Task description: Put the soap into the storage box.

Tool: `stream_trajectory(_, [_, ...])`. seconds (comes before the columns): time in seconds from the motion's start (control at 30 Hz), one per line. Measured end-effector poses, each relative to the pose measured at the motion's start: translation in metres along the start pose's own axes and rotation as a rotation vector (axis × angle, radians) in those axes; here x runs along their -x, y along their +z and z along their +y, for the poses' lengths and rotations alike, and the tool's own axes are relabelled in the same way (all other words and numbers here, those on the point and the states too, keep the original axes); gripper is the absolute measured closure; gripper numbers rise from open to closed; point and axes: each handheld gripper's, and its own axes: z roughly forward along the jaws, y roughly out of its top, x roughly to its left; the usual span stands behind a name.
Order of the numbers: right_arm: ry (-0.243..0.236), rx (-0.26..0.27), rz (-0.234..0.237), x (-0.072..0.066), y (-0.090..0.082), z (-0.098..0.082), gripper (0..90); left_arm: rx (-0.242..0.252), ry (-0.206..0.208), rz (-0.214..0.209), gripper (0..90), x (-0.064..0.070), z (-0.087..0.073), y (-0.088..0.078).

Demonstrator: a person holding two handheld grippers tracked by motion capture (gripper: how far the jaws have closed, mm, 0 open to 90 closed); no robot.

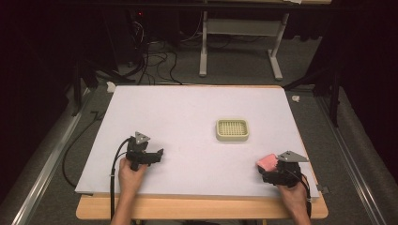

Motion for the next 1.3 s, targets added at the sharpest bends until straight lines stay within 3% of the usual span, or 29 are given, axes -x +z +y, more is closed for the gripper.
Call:
stream_trajectory(0.4, [-0.019,-0.046,-0.013,-0.0015,0.0068,0.0004,12.7,0.000,0.000,0.000,15.5,0.0001,0.0000,0.0000])
stream_trajectory(1.3, [-0.013,-0.059,0.023,-0.0047,0.0092,0.0070,13.6,0.002,-0.002,0.002,15.5,0.0002,-0.0001,0.0001])
